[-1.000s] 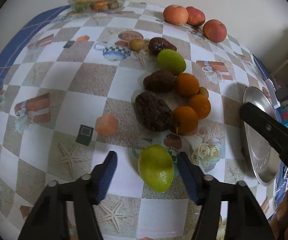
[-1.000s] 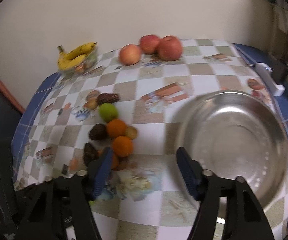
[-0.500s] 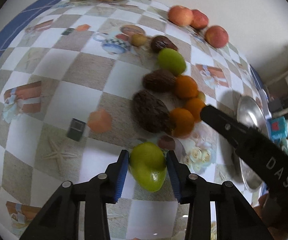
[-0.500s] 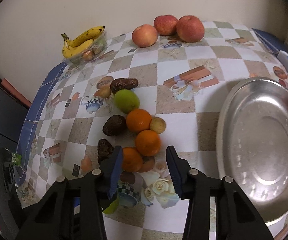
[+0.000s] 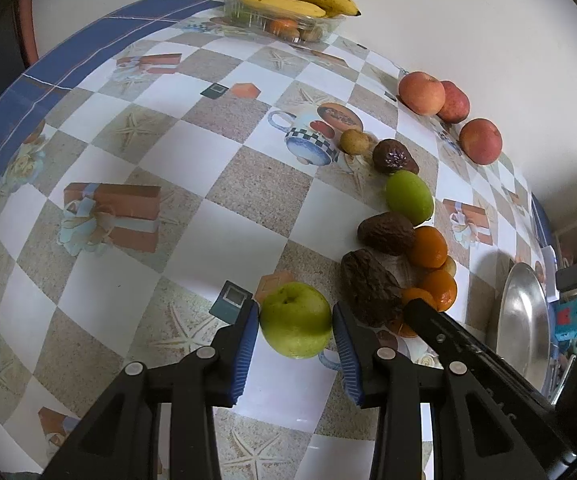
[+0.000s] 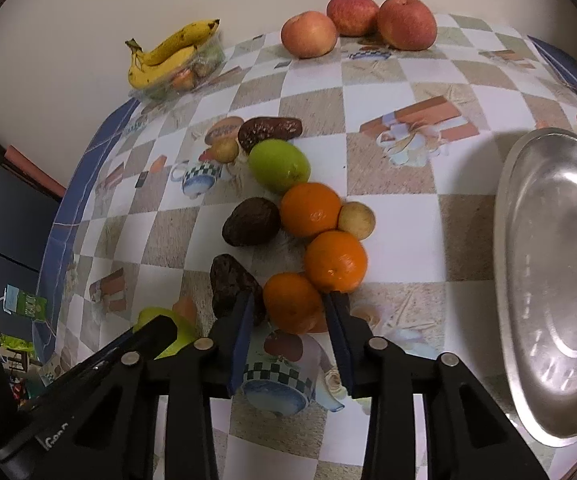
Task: Organize fruits
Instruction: 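Grasp the green mango with the left tool while the right tool grasps a tangerine, then carry the green mango and tangerine over the steel basin with both tools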
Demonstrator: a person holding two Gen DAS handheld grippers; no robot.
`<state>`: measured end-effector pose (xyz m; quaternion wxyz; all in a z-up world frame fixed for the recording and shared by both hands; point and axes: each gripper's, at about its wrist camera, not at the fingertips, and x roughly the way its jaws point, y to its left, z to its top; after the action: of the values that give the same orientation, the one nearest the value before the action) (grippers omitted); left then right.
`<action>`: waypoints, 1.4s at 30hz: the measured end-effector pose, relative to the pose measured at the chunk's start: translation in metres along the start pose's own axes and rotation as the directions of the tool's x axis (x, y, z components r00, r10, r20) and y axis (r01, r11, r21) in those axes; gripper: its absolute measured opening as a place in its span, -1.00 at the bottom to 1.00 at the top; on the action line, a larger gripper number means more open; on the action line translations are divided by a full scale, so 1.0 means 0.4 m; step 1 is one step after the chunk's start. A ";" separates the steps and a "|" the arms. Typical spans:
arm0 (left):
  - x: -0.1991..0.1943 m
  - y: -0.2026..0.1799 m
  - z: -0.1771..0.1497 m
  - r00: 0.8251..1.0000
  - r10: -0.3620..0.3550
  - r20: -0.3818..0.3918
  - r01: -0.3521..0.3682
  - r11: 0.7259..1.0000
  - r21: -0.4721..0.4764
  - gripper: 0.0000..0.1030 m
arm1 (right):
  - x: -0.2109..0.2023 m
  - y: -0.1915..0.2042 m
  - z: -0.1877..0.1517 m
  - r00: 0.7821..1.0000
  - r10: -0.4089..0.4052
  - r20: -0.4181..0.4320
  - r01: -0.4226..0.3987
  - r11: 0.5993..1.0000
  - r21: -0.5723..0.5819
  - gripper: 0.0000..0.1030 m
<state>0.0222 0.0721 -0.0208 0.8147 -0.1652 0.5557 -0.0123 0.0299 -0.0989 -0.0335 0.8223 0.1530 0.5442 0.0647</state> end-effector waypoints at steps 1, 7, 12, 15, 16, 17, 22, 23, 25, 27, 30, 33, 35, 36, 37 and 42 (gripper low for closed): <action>0.002 -0.003 -0.001 1.000 0.002 0.000 -0.002 1.000 0.002 -0.21 | 0.004 0.000 -0.001 1.000 0.000 -0.002 0.000 1.000 0.003 -0.27; 0.000 -0.007 -0.004 1.000 0.007 0.001 -0.007 1.000 0.010 -0.21 | 0.010 -0.012 -0.003 1.000 0.012 -0.002 -0.012 1.000 0.026 -0.37; -0.003 -0.008 -0.004 1.000 -0.001 0.004 0.001 1.000 0.005 -0.21 | -0.009 -0.016 -0.007 0.999 0.038 0.014 -0.038 0.999 0.036 -0.38; -0.013 -0.015 -0.003 1.000 -0.017 0.008 0.017 1.000 0.005 -0.21 | -0.042 -0.017 -0.004 0.997 0.052 0.051 -0.054 0.998 0.037 -0.38; -0.018 -0.021 -0.002 1.000 -0.021 0.014 0.021 1.000 0.009 -0.21 | -0.055 -0.019 -0.001 0.996 0.056 0.064 -0.059 0.997 0.039 -0.38; -0.023 -0.025 -0.001 1.000 -0.024 0.017 0.024 1.000 0.012 -0.21 | -0.074 -0.023 0.003 0.995 0.059 0.084 -0.063 0.997 0.045 -0.38; -0.045 -0.093 0.009 0.998 -0.054 0.030 0.052 0.997 0.064 -0.21 | -0.145 -0.066 0.027 0.986 -0.024 0.165 0.011 0.997 0.075 -0.38; -0.046 -0.108 0.009 0.998 -0.058 0.028 0.056 0.995 0.079 -0.21 | -0.154 -0.083 0.034 0.984 -0.043 0.176 0.027 0.995 0.093 -0.38; -0.047 -0.161 0.005 0.997 -0.069 0.019 0.065 0.989 0.133 -0.21 | -0.167 -0.119 0.043 0.979 -0.079 0.187 0.054 0.990 0.132 -0.38; -0.043 -0.228 -0.001 0.995 -0.095 0.004 0.093 0.978 0.187 -0.21 | -0.178 -0.170 0.050 0.975 -0.123 0.187 0.088 0.979 0.185 -0.38; -0.035 -0.332 -0.015 0.990 -0.139 -0.017 0.139 0.952 0.274 -0.21 | -0.193 -0.237 0.056 0.968 -0.169 0.186 0.119 0.960 0.252 -0.38; -0.018 -0.419 -0.027 0.986 -0.165 -0.035 0.167 0.926 0.339 -0.21 | -0.216 -0.297 0.064 0.960 -0.200 0.197 0.133 0.942 0.307 -0.38; -0.007 -0.464 -0.037 0.985 -0.168 -0.042 0.172 0.917 0.361 -0.21 | -0.230 -0.330 0.066 0.954 -0.221 0.201 0.146 0.932 0.332 -0.38; 0.004 -0.490 -0.040 0.984 -0.170 -0.050 0.176 0.911 0.374 -0.21 | -0.236 -0.350 0.068 0.951 -0.234 0.201 0.154 0.925 0.346 -0.38; 0.010 -0.506 -0.044 0.984 -0.172 -0.054 0.180 0.906 0.383 -0.21 | -0.239 -0.362 0.071 0.949 -0.243 0.199 0.161 0.921 0.355 -0.37; 0.060 -0.583 -0.069 0.977 -0.185 -0.106 0.213 0.875 0.435 -0.21 | -0.258 -0.433 0.077 0.939 -0.275 0.205 0.172 0.894 0.414 -0.37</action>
<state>0.0443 -0.1602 0.0145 0.8079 -0.0310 0.5428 -0.2273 0.0065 -0.2963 0.0119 0.8409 0.2565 0.4485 -0.1610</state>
